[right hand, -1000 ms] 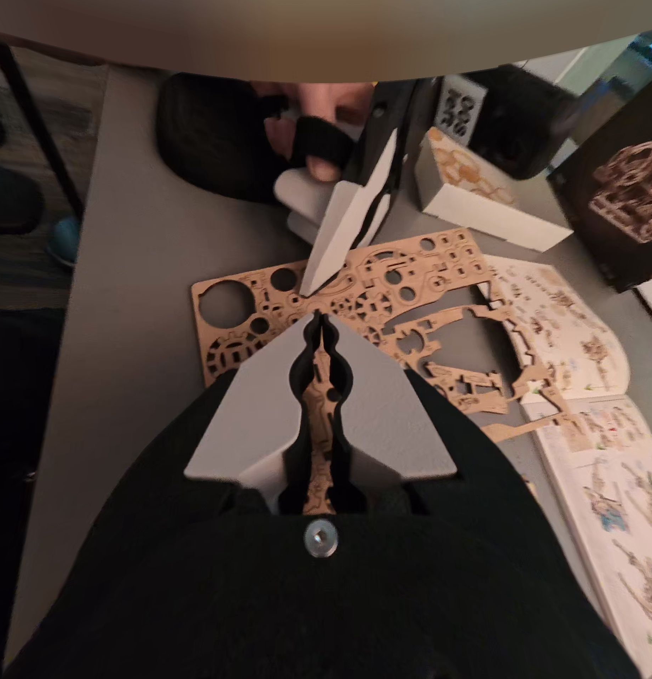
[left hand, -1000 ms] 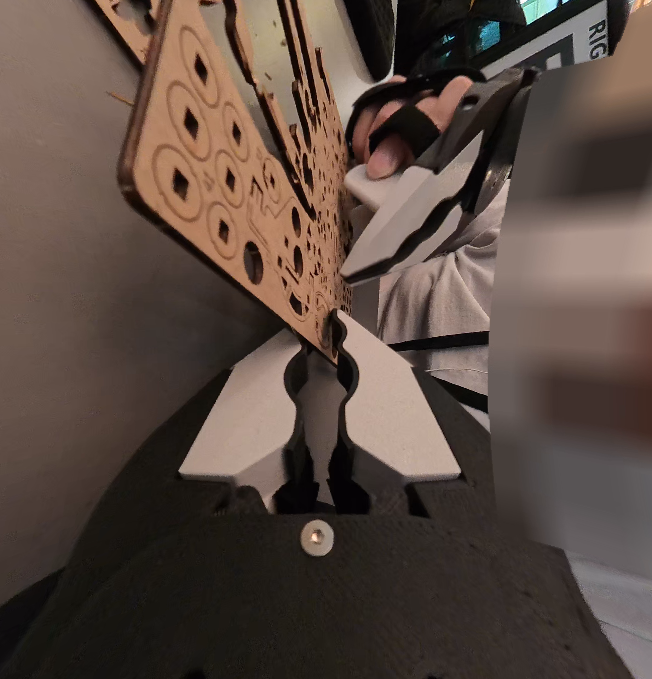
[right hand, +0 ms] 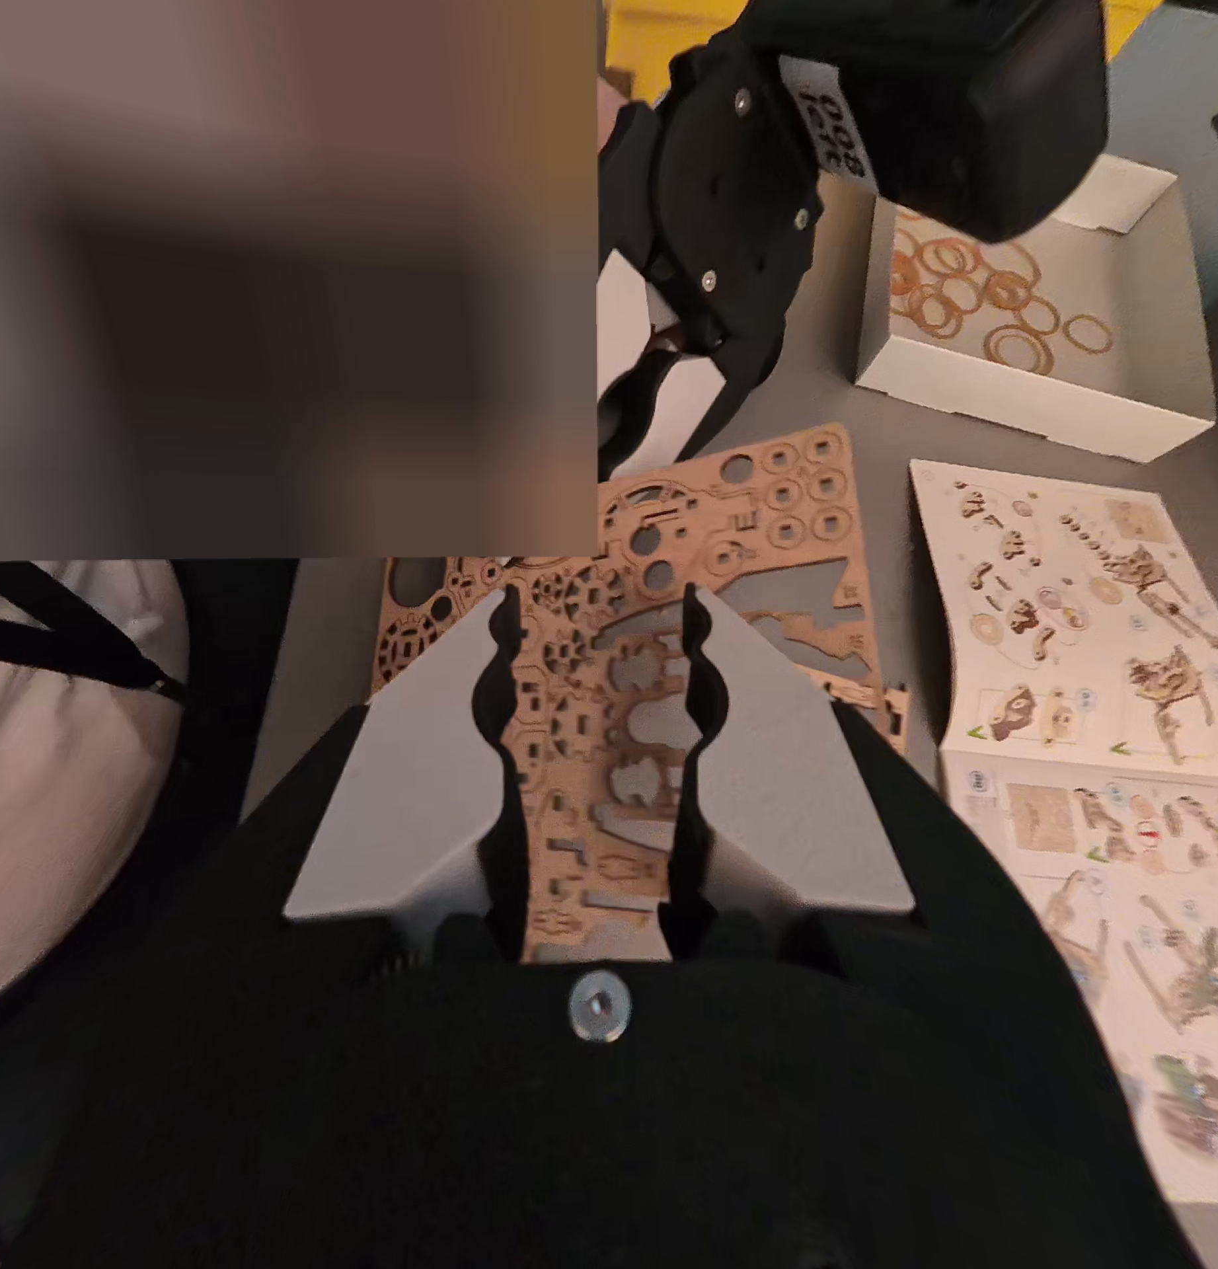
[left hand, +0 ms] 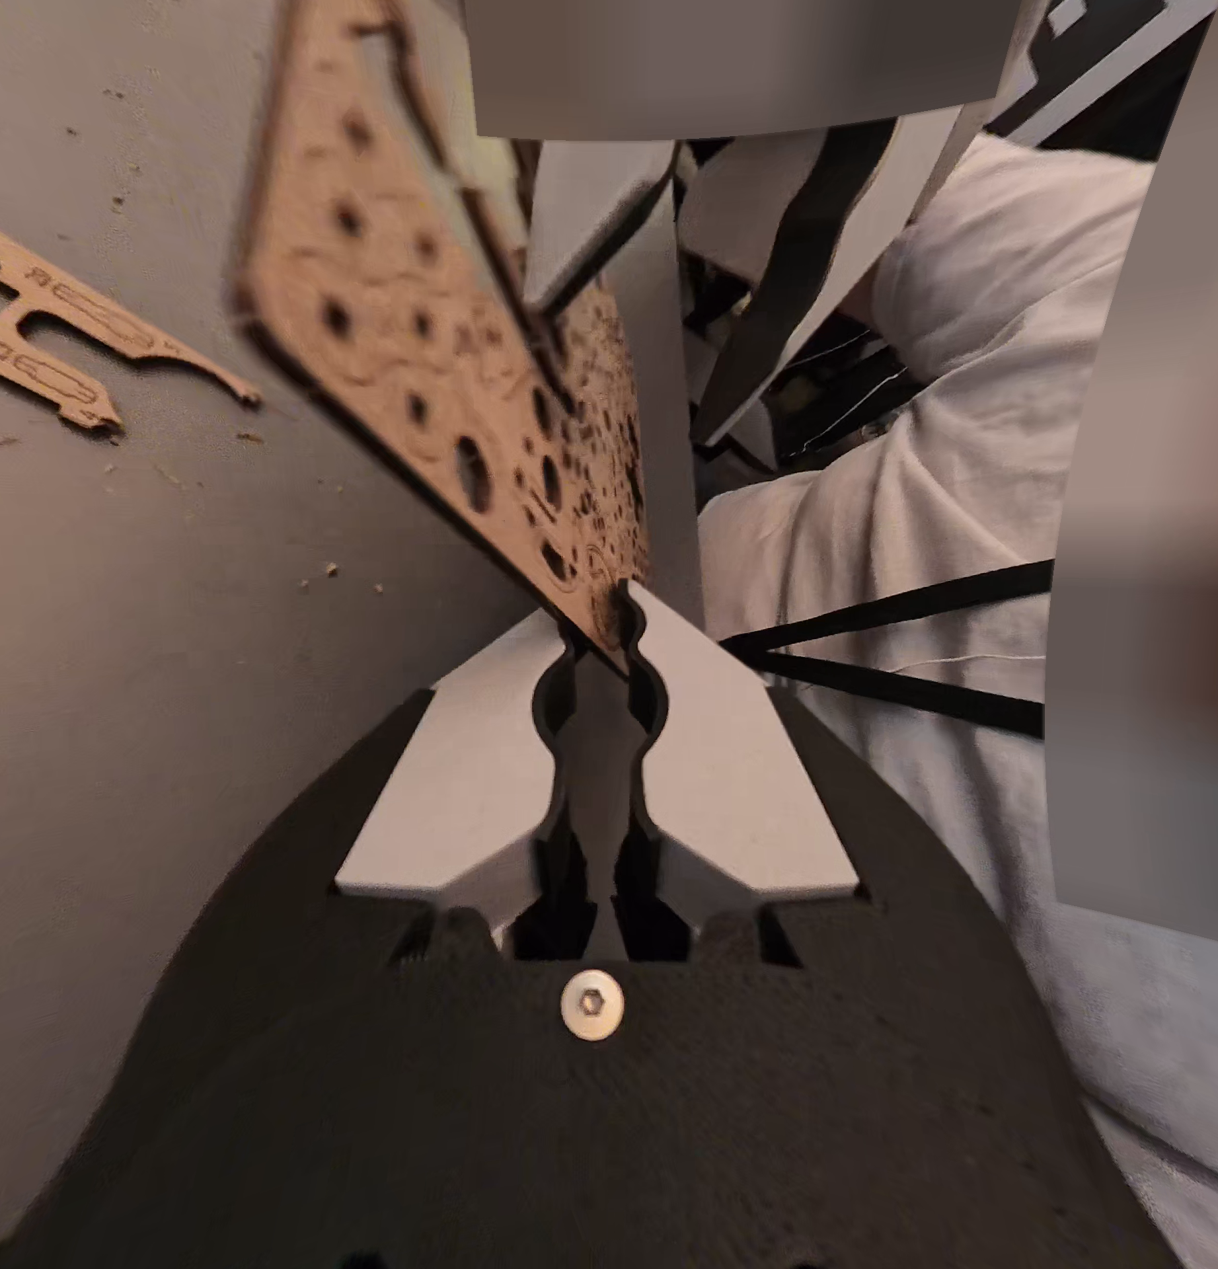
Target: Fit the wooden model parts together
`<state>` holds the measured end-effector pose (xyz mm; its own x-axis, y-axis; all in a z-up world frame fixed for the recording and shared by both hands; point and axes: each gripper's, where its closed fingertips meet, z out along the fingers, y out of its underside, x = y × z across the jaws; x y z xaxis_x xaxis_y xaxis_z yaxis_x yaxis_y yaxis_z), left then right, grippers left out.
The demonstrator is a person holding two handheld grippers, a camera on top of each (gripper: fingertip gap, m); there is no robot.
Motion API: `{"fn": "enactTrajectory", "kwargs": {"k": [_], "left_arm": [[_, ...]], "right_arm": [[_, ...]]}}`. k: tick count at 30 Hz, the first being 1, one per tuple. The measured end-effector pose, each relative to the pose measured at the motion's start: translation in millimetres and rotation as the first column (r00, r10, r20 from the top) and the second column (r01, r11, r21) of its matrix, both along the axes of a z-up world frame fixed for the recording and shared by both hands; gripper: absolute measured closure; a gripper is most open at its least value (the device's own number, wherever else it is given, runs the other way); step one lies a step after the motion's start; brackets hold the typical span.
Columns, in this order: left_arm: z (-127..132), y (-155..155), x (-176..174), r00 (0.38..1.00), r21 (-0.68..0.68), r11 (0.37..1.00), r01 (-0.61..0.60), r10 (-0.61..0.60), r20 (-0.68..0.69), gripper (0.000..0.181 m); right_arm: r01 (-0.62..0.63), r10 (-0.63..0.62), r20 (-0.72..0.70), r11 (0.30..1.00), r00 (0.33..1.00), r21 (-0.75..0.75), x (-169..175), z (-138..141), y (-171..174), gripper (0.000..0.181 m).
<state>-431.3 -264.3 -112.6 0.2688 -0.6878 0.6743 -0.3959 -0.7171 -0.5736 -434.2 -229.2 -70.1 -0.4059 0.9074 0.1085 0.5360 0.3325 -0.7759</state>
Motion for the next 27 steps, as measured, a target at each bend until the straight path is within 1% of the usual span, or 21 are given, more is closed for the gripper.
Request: {"fn": "enactTrajectory", "kwargs": {"k": [2,4,6,7,8,9,11,13,14,16,17,18,20,21,22,25,27], "left_arm": [[-1,-4,0,1.000,-0.049,0.999,0.024,-0.023,0.015,0.177],[1,-7,0,0.998,-0.062,0.997,0.054,-0.051,0.038,0.177],[4,-13,-1,0.994,-0.065,0.993,0.099,-0.095,0.054,0.179],[4,-14,-1,0.993,-0.054,0.992,0.111,-0.109,0.050,0.179],[3,-14,-1,0.992,-0.042,0.992,0.116,-0.114,0.044,0.179],[4,-15,-1,0.991,-0.038,0.991,0.126,-0.124,0.050,0.180],[4,-16,-2,0.990,-0.032,0.990,0.136,-0.135,0.046,0.180],[6,-16,-2,0.989,-0.028,0.989,0.142,-0.140,0.053,0.180],[7,-16,-2,0.988,-0.019,0.989,0.143,-0.142,0.060,0.180],[11,-16,-2,0.986,-0.007,0.989,0.146,-0.145,0.076,0.179],[14,-15,-2,0.985,-0.003,0.989,0.145,-0.144,0.092,0.179],[16,-15,-3,0.985,0.001,0.990,0.141,-0.141,0.101,0.179],[14,-11,-7,0.990,0.019,0.993,0.118,-0.119,0.077,0.180],[15,-7,-9,0.992,0.017,0.995,0.097,-0.098,0.082,0.181],[19,-6,-9,0.990,-0.003,0.997,0.081,-0.080,0.113,0.180],[26,-1,-14,0.984,-0.112,0.993,0.043,-0.023,0.175,0.161],[20,2,-16,0.988,-0.134,0.991,0.024,-0.003,0.157,0.155]], "right_arm": [[-0.019,0.018,0.035,0.999,0.999,0.043,-2,-3,4,0.135],[-0.032,0.026,0.079,0.996,0.997,0.077,-3,-4,9,0.134],[-0.049,0.036,0.080,0.986,0.996,0.159,-8,6,16,0.131],[-0.071,0.057,0.078,0.979,0.995,0.189,-11,13,18,0.140],[-0.072,0.059,0.070,0.978,0.996,0.196,-18,22,21,0.133],[-0.055,0.042,0.071,0.981,0.997,0.188,-26,29,26,0.118],[-0.053,0.035,0.123,0.988,0.992,0.145,-37,35,34,0.115],[-0.069,0.057,0.150,0.995,0.987,0.071,-47,38,35,0.118],[-0.084,0.085,0.216,0.996,0.973,-0.013,-45,34,30,0.121],[-0.049,0.108,0.391,0.986,0.914,-0.159,-41,19,27,0.124],[-0.046,0.150,0.451,0.971,0.880,-0.233,-38,14,22,0.139],[-0.064,0.224,0.495,0.946,0.840,-0.319,-31,12,14,0.164],[-0.003,0.266,0.518,0.891,0.813,-0.454,-29,16,9,0.174],[0.026,0.284,0.505,0.853,0.815,-0.522,-27,21,6,0.179],[0.061,0.273,0.488,0.824,0.829,-0.564,-27,23,8,0.180],[0.129,0.183,0.404,0.764,0.896,-0.632,-20,25,26,0.180],[0.175,0.107,0.355,0.717,0.929,-0.675,-10,24,39,0.180]]}}
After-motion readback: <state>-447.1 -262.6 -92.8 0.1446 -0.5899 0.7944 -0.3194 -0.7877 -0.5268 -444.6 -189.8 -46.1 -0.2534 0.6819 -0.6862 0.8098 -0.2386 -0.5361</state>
